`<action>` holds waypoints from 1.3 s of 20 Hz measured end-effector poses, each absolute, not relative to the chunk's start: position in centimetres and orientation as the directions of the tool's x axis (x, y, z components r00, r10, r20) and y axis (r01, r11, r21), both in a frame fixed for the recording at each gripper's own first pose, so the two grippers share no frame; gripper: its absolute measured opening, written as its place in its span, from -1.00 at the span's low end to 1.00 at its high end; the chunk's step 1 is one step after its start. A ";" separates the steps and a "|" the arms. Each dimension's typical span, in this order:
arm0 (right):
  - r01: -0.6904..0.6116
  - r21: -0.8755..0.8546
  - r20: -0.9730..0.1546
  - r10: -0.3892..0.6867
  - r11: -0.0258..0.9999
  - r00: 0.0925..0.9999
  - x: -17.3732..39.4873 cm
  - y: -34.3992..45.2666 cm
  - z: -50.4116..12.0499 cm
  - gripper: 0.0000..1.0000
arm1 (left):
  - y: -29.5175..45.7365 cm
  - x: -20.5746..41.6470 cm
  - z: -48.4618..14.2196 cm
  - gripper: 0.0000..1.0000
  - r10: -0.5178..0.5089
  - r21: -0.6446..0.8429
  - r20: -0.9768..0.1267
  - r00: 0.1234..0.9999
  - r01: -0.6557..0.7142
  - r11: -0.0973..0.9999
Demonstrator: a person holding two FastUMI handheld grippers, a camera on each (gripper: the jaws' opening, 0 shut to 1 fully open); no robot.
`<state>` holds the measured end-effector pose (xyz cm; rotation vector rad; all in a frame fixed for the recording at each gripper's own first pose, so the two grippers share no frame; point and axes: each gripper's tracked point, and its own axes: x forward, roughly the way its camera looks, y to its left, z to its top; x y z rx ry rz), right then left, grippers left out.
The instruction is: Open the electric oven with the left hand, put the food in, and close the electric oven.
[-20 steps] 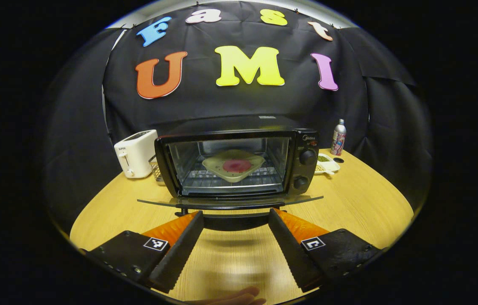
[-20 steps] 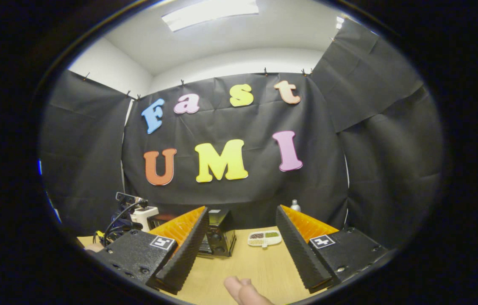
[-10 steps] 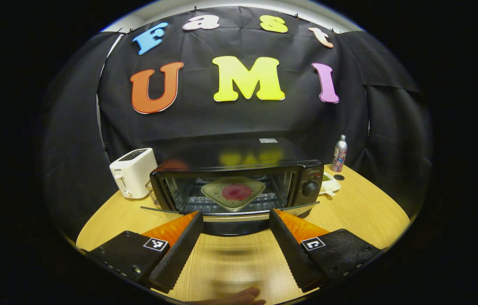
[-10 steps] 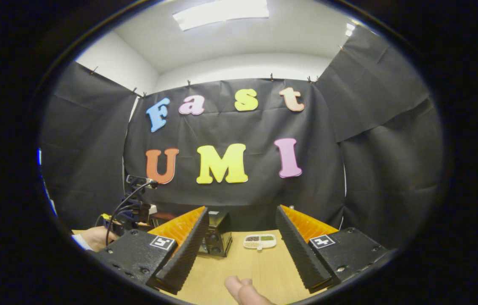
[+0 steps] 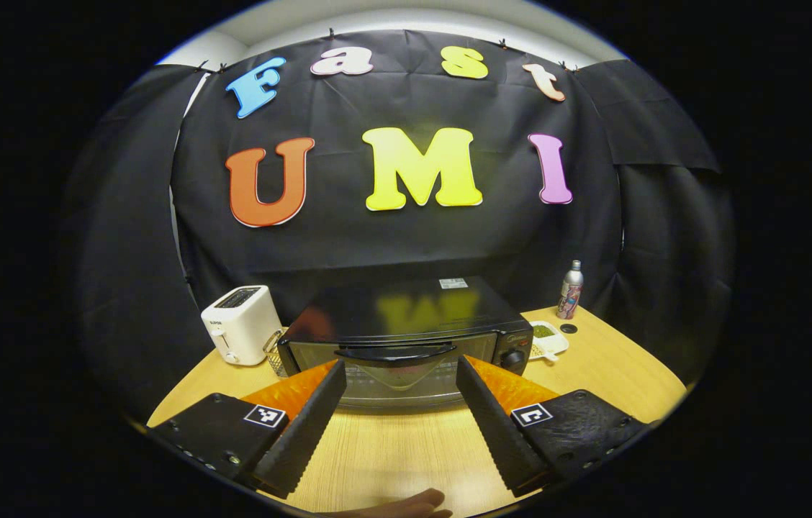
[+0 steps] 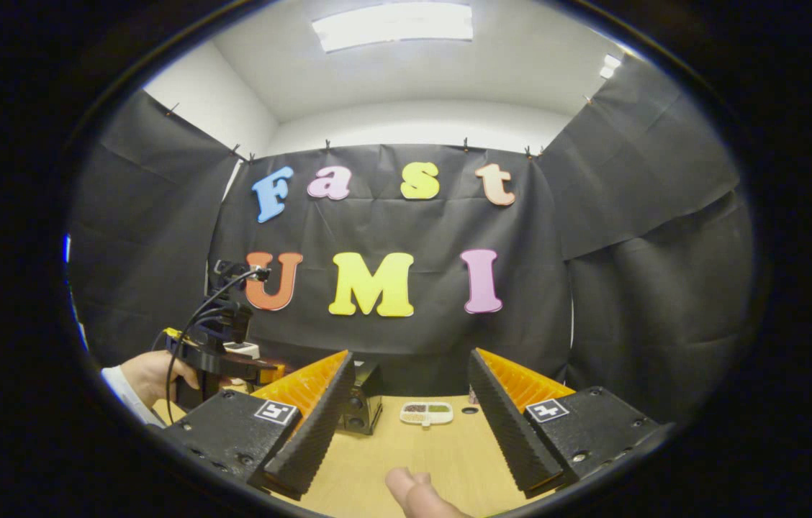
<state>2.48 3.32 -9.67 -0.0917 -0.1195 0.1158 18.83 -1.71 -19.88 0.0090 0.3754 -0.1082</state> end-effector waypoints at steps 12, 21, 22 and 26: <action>-0.073 -0.080 0.186 0.087 0.994 0.979 -4.0 4.3 -3.2 0.92 | -0.7 5.3 -6.2 0.94 -0.072 0.001 -0.147 0.987 0.073 0.997; -0.098 -0.070 0.156 0.108 0.993 0.982 -5.8 5.9 -1.8 0.92 | 0.9 -4.3 -1.2 0.94 -0.010 -0.006 -0.003 1.000 0.010 1.000; -0.100 -0.072 0.156 0.110 0.992 0.982 -5.9 6.0 -1.9 0.92 | 0.5 -5.3 -1.8 0.94 -0.018 -0.027 -0.008 1.000 0.018 0.999; -0.092 -0.087 0.150 0.104 0.992 0.983 -6.2 6.0 -2.8 1.00 | 0.3 -7.5 -3.6 0.95 -0.047 -0.075 -0.021 0.999 0.046 0.996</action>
